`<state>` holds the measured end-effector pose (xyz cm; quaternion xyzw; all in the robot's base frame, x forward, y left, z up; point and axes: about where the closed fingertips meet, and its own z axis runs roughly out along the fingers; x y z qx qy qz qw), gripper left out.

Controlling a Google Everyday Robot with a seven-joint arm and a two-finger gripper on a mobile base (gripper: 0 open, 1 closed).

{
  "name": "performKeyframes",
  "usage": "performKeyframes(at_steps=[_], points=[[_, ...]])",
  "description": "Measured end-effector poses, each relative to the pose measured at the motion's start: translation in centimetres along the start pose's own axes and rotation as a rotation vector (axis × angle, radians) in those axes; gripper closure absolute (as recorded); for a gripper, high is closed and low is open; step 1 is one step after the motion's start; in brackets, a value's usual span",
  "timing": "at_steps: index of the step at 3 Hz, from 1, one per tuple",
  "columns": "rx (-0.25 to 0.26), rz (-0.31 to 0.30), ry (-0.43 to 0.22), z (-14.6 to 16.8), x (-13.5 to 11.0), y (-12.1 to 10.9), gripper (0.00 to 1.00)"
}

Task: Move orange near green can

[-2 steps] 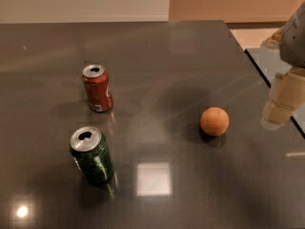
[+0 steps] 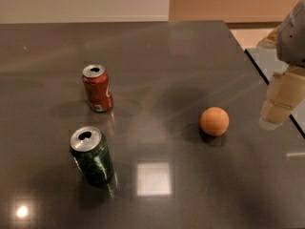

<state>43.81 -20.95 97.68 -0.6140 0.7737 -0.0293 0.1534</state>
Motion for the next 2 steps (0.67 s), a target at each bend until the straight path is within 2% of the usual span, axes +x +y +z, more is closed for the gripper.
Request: performKeyframes(at_steps=[2], points=[[-0.071, -0.050, -0.092, 3.6, -2.9, 2.4, 0.00]])
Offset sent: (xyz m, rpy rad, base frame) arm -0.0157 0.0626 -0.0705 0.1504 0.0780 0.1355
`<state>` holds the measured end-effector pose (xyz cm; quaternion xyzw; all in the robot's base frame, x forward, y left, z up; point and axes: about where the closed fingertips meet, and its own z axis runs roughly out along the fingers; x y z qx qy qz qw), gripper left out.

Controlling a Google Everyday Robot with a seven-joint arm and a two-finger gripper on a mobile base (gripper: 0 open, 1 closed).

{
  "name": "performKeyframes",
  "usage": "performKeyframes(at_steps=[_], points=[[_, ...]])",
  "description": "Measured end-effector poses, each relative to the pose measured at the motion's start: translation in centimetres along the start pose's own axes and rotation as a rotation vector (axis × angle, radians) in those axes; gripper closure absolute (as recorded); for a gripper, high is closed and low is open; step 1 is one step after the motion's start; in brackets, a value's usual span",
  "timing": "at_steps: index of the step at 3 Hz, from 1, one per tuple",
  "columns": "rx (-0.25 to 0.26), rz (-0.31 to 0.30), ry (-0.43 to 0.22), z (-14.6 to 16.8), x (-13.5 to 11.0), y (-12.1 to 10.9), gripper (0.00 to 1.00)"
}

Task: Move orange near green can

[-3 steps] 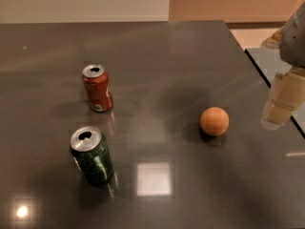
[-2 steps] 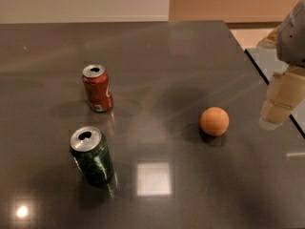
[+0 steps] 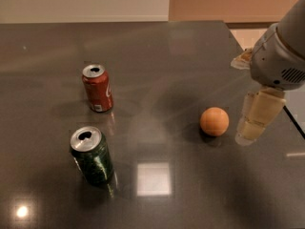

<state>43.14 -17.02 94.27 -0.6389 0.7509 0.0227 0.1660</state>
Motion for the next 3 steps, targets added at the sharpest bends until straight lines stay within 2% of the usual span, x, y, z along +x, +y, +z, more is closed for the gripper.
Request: performKeyframes(at_steps=[1, 3], points=[[-0.030, -0.022, -0.037, 2.7, -0.8, 1.0, 0.00], [-0.067, -0.055, -0.046, 6.3, -0.9, 1.6, 0.00]])
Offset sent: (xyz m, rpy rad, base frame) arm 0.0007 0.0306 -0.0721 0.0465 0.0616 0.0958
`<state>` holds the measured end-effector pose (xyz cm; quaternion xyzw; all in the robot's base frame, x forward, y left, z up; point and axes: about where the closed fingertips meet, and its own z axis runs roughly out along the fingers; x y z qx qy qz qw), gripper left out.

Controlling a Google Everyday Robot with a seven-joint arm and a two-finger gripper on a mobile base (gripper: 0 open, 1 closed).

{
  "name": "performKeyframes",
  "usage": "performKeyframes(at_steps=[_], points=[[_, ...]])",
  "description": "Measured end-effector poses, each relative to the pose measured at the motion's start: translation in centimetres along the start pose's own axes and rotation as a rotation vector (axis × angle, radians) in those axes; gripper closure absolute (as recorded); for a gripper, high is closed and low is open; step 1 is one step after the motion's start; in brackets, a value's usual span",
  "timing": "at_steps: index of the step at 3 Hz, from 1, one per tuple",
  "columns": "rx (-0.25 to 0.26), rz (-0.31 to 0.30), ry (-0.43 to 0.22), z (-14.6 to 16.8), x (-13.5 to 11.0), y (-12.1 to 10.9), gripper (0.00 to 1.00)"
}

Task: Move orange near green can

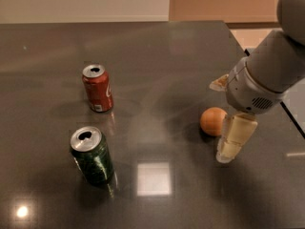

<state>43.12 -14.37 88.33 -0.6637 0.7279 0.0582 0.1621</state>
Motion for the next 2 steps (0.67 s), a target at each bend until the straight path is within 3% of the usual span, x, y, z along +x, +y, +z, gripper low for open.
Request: performKeyframes(at_steps=[2], points=[[-0.020, -0.005, -0.007, 2.4, 0.6, -0.5, 0.00]])
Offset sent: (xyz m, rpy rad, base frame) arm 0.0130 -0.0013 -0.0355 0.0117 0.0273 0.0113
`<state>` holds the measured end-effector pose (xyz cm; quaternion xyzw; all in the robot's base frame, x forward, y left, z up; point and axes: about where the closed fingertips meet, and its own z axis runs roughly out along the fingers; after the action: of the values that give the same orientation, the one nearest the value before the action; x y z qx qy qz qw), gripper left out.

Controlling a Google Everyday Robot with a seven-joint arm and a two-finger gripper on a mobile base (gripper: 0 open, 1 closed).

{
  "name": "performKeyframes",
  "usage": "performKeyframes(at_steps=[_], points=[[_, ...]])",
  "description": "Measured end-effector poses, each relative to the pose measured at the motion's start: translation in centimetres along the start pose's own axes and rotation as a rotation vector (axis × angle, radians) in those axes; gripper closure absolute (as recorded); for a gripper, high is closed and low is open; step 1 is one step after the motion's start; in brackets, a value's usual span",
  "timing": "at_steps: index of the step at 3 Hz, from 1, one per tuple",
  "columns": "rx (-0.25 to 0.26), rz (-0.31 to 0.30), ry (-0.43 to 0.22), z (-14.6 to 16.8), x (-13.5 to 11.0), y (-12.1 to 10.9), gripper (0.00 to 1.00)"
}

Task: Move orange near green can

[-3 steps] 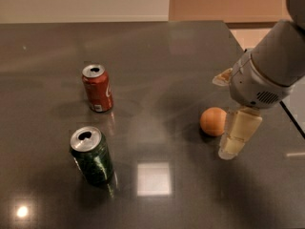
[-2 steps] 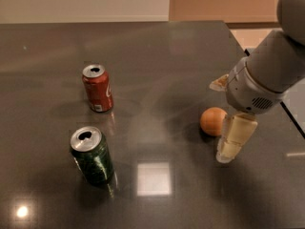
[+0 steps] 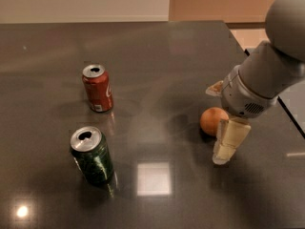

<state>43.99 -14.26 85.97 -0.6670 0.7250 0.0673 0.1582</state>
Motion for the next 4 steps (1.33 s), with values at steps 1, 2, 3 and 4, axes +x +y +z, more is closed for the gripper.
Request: performKeyframes(at_steps=[1, 2, 3, 4], points=[[-0.007, 0.000, 0.000, 0.58, 0.28, -0.14, 0.16], [-0.011, 0.003, -0.006, 0.74, 0.34, -0.26, 0.41], [-0.010, 0.003, -0.011, 0.62, 0.33, -0.39, 0.63], [-0.008, -0.007, -0.024, 0.15, -0.33, -0.55, 0.86]])
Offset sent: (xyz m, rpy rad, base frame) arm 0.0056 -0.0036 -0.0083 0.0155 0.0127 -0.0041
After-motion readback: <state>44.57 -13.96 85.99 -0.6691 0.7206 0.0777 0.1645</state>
